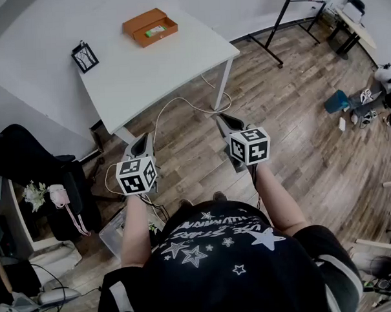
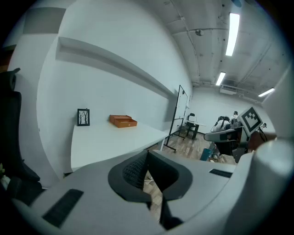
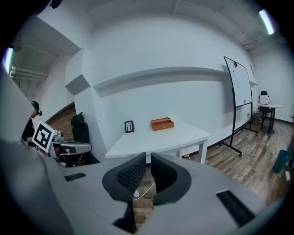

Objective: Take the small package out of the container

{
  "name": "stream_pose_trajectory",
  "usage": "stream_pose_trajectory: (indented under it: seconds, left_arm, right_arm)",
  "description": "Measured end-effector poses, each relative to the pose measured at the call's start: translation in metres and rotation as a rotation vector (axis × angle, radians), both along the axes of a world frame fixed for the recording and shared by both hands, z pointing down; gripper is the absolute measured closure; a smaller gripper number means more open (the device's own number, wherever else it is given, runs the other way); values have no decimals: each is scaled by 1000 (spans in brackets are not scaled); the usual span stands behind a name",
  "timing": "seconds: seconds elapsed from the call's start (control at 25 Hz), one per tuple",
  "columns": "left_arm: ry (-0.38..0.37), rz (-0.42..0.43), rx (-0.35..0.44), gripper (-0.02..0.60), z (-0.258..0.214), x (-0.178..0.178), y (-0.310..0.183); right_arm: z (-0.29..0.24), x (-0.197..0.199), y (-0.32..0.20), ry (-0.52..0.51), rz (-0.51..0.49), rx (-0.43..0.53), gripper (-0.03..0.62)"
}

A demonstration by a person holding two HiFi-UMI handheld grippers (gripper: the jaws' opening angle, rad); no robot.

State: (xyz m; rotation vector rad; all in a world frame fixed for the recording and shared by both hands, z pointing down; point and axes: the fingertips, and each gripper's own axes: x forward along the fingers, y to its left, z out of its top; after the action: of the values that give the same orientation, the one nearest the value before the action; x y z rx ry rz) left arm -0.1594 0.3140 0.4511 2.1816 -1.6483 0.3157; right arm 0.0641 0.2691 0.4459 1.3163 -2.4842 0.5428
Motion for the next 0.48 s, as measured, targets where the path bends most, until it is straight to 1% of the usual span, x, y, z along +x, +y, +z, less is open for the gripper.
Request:
stream_pose_trajectory:
  seconds: [0.48]
  left_arm:
    - [2, 12, -25, 563, 11, -29, 12]
  right_arm:
    - [12, -32, 7, 1, 1, -20, 533]
